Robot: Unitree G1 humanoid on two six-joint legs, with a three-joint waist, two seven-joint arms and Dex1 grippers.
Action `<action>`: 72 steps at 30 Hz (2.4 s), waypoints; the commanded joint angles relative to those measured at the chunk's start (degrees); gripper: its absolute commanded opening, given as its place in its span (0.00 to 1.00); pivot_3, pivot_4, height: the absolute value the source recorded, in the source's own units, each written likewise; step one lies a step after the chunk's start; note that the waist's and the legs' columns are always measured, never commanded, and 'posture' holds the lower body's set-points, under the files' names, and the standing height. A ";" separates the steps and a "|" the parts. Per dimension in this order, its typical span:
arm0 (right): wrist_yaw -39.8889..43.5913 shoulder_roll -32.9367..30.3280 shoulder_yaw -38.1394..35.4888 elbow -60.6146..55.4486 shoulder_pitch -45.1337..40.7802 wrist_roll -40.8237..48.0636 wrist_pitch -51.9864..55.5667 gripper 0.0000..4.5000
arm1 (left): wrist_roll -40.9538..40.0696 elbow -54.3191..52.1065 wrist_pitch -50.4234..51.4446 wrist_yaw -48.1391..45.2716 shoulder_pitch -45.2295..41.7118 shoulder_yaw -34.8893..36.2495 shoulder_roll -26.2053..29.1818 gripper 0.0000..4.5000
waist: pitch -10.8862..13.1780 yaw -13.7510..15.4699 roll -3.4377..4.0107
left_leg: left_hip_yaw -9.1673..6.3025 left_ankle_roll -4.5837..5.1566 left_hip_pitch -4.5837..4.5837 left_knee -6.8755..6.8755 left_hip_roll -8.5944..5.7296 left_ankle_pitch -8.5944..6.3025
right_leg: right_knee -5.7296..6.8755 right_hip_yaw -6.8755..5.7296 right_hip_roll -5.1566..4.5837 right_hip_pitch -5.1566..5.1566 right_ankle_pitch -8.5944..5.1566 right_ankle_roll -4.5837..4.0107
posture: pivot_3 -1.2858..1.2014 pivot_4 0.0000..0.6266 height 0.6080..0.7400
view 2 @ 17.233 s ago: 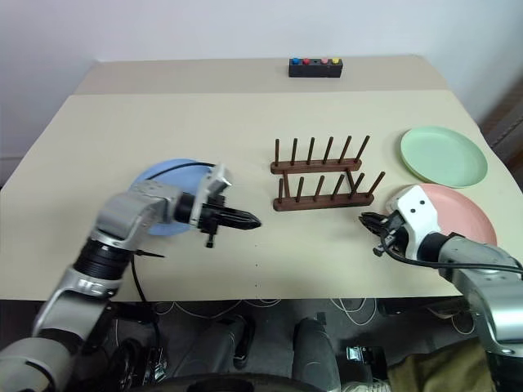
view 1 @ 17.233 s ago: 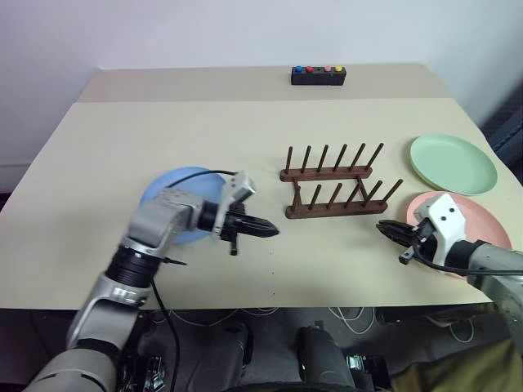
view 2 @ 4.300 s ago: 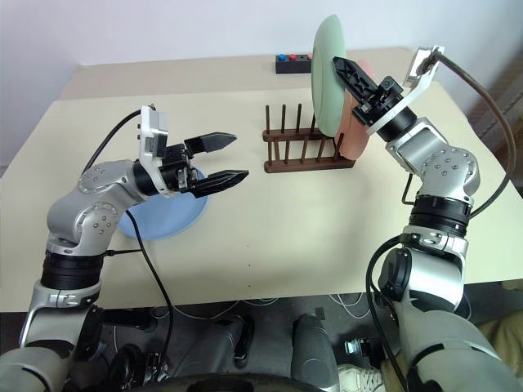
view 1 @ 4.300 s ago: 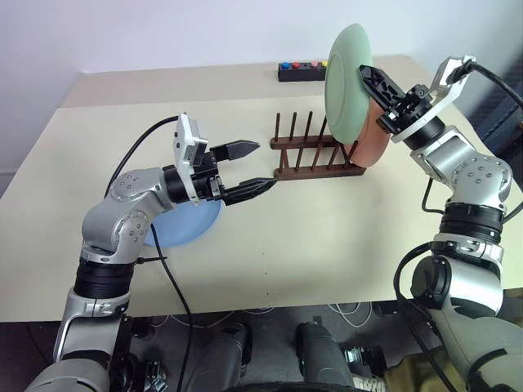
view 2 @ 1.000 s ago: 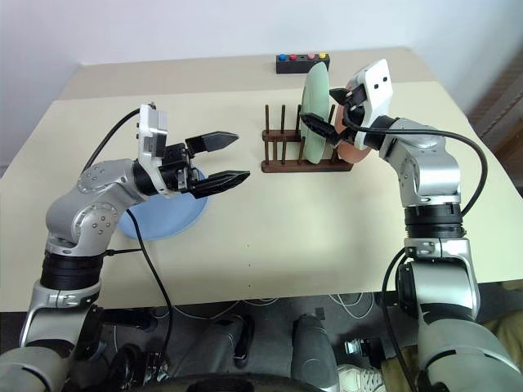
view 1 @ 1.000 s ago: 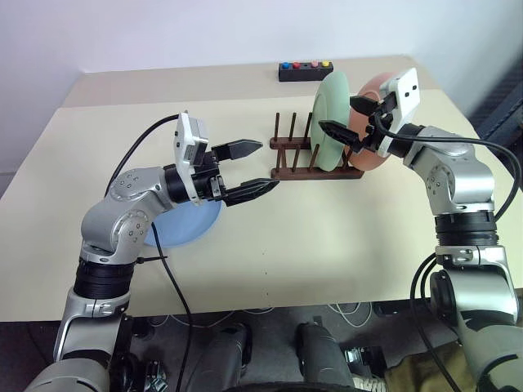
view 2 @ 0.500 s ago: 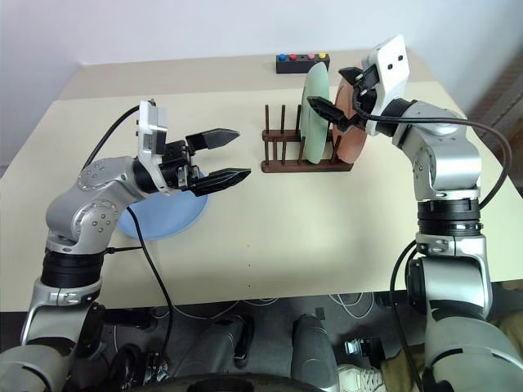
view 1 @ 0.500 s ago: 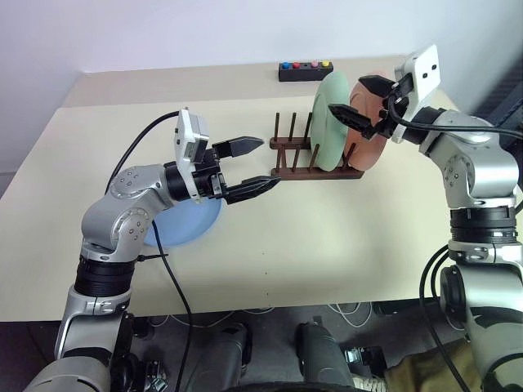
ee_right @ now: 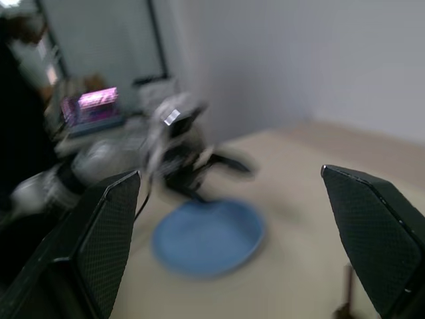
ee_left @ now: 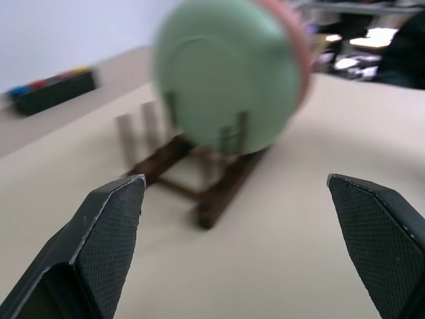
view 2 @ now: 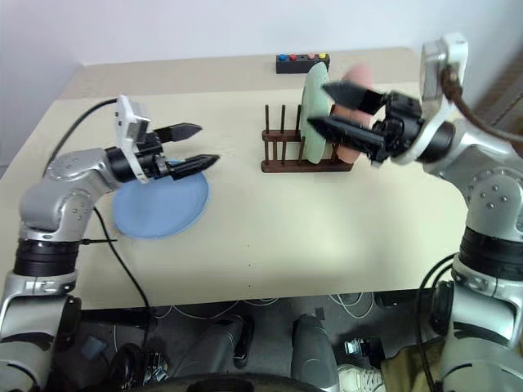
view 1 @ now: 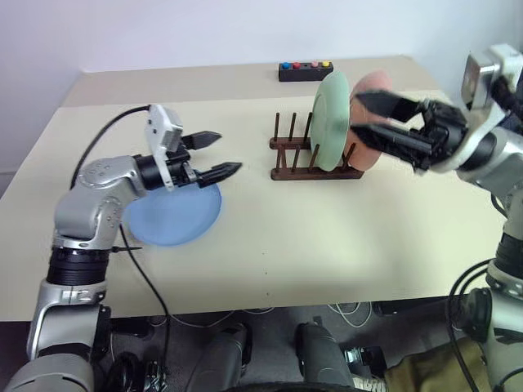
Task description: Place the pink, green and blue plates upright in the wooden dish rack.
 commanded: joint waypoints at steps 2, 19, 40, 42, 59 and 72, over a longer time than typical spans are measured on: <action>-0.51 -0.47 2.93 -7.57 4.23 -1.83 -3.04 0.99 | 5.57 4.88 2.17 3.23 -0.85 3.06 8.02 1.00 | 0.00 0.05 0.00 | 0.02 0.00 0.00 0.00 -0.01 0.00 | 0.00 0.01 -0.02 0.00 0.00 0.00 | 0.52 0.24 1.00; -0.83 0.14 12.11 -7.84 7.56 -16.36 -17.15 0.99 | 7.41 6.57 26.63 12.64 9.58 9.71 14.59 1.00 | 0.04 0.29 -0.10 | -0.05 -0.05 0.01 0.05 0.01 -0.06 | 0.01 -0.09 0.01 -0.06 0.00 0.01 | 0.52 0.24 1.00; -3.59 1.45 12.73 -7.83 7.97 -17.20 -17.60 0.99 | 4.70 17.42 55.80 10.31 -10.18 -5.40 18.35 1.00 | 0.05 0.08 -0.17 | -0.05 -0.08 0.01 0.03 0.01 -0.04 | 0.09 -0.06 0.04 -0.04 0.00 0.01 | 0.52 0.24 1.00; -3.77 1.59 12.76 -7.84 7.93 -17.14 -17.50 0.99 | 4.92 19.78 58.36 10.85 -12.51 -6.33 17.21 1.00 | 0.06 0.14 -0.18 | -0.05 -0.09 0.01 0.03 0.01 -0.03 | 0.09 -0.06 0.05 -0.04 0.00 0.01 | 0.52 0.24 1.00; -4.23 0.23 12.15 -7.86 8.28 -17.75 -17.22 1.00 | 6.46 25.43 57.24 15.06 -12.43 -3.16 8.31 0.13 | 0.02 0.44 -0.16 | -0.05 -0.09 0.01 0.09 -0.02 -0.03 | 0.08 -0.05 0.02 0.02 0.00 0.01 | 0.52 0.24 1.00; -3.03 0.28 13.00 -6.31 6.78 -19.15 -18.89 1.00 | 1.96 16.89 61.09 16.12 -9.29 10.52 6.46 0.01 | 0.01 0.19 -0.18 | -0.06 -0.09 0.01 0.07 -0.01 -0.03 | 0.10 -0.06 0.03 -0.01 0.00 0.01 | 0.52 0.24 1.00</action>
